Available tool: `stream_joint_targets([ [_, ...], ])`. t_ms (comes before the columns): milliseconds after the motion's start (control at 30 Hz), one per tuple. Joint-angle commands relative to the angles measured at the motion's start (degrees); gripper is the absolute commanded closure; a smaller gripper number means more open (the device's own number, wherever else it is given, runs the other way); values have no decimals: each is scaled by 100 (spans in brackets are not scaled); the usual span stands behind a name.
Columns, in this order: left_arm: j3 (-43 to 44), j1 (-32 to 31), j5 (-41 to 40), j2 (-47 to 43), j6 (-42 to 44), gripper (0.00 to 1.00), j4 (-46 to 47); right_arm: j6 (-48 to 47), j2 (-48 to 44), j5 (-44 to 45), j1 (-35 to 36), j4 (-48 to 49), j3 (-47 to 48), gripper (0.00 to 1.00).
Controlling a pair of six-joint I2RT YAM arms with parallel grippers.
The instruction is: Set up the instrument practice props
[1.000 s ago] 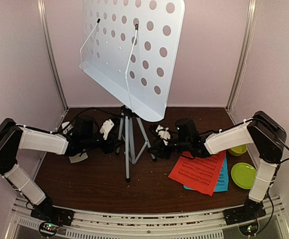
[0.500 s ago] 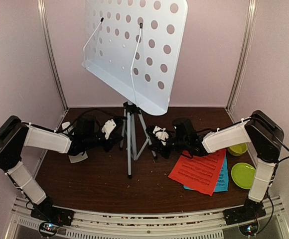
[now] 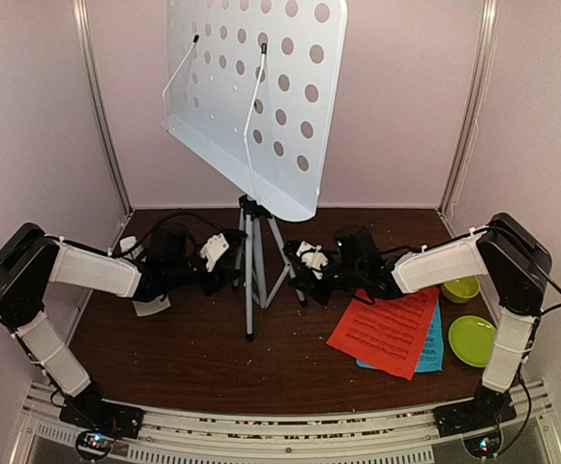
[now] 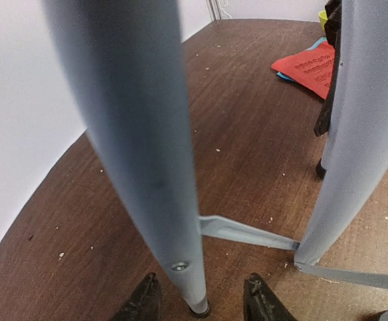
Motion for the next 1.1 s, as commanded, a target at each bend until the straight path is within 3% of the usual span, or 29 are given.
stream_joint_targets([
  [0,249,-19,224,287,-54,55,471,-113,-32,160,-27,-362,105,100],
  [167,300,-14,185,603,-204,57,1093,-124,-44,152,-27,-353,100,100],
  [300,304,-15,174,770,-301,66,1508,-141,-53,186,-26,-415,149,100],
  [467,349,-16,186,786,-238,90,1392,-172,-65,244,-40,-490,171,100],
  [533,307,-20,115,752,-148,95,1309,-202,-116,338,-58,-492,124,100],
  [1067,549,423,-505,210,528,100,-357,-444,-381,580,-659,-917,57,100],
])
